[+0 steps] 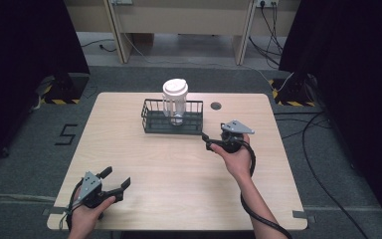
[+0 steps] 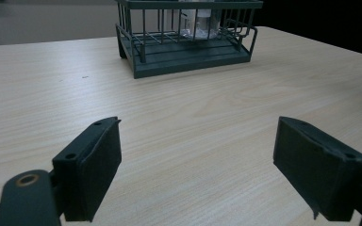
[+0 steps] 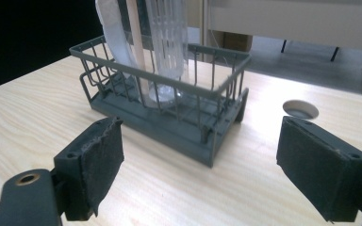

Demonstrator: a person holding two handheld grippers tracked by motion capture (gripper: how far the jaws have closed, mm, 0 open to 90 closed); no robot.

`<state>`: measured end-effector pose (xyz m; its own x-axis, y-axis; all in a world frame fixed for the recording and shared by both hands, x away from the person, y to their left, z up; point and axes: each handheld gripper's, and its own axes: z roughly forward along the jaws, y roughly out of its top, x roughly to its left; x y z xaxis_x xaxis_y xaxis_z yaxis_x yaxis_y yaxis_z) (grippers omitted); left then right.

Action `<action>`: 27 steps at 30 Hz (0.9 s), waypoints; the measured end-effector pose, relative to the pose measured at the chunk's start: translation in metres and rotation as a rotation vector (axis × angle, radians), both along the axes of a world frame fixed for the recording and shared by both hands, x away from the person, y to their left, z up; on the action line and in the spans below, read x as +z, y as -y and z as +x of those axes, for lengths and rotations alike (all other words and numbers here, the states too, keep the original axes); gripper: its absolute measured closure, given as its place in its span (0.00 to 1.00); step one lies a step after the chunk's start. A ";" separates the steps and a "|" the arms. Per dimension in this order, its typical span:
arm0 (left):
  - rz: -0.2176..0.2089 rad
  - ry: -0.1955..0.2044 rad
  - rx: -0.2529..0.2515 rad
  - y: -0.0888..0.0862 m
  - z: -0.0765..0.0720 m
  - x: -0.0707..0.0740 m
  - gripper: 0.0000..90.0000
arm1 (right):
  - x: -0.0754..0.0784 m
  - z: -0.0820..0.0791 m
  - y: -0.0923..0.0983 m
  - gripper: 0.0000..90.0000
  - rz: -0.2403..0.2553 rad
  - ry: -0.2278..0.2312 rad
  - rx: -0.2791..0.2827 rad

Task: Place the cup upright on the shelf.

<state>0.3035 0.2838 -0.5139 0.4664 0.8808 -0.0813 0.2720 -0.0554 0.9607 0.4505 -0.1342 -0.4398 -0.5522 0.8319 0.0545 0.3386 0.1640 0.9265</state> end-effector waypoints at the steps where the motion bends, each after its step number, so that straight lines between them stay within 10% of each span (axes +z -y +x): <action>1: 0.000 0.000 0.000 0.000 0.000 0.000 0.17 | 0.000 0.000 0.000 0.18 0.000 0.000 0.000; 27: 0.006 -0.003 0.007 -0.001 0.000 0.000 0.17 | -0.043 -0.058 0.073 0.19 -0.014 -0.008 -0.087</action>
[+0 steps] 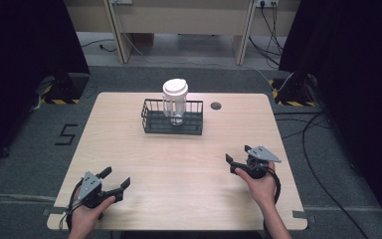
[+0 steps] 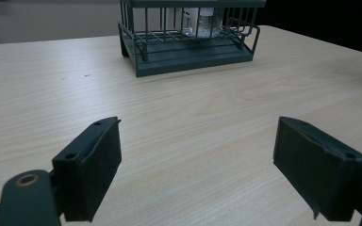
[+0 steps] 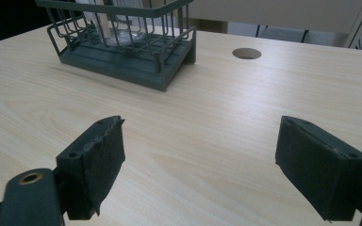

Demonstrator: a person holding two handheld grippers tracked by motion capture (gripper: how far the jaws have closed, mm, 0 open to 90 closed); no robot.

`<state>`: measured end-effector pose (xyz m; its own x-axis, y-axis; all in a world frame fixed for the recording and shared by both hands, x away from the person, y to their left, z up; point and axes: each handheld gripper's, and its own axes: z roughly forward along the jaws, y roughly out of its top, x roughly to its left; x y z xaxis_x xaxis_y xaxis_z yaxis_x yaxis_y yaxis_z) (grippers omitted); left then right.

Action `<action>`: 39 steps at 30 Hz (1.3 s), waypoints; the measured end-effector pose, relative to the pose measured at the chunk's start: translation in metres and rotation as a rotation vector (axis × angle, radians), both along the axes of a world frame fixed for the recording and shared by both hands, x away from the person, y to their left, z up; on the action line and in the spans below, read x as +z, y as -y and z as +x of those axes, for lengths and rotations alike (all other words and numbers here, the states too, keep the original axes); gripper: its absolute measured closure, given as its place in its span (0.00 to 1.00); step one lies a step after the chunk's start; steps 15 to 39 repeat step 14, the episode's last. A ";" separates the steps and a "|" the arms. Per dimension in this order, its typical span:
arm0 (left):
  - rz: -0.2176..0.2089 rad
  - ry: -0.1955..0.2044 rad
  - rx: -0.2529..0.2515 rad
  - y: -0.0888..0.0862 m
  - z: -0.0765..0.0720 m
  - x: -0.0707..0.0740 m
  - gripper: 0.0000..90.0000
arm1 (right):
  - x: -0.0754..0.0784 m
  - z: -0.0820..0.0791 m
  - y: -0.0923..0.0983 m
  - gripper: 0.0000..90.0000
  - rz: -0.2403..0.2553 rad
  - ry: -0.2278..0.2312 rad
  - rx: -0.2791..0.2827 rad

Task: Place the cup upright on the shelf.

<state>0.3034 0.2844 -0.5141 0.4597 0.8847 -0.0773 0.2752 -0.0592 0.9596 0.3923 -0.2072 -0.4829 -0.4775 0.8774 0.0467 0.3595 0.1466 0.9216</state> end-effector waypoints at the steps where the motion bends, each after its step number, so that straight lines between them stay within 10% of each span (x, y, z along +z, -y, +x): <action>1: 0.000 0.001 0.000 0.000 0.000 0.000 0.17 | -0.001 -0.002 0.002 0.19 0.002 0.007 -0.002; 39: 0.000 0.001 0.000 0.001 0.000 0.000 0.17 | -0.008 -0.018 0.012 0.18 0.034 0.033 -0.022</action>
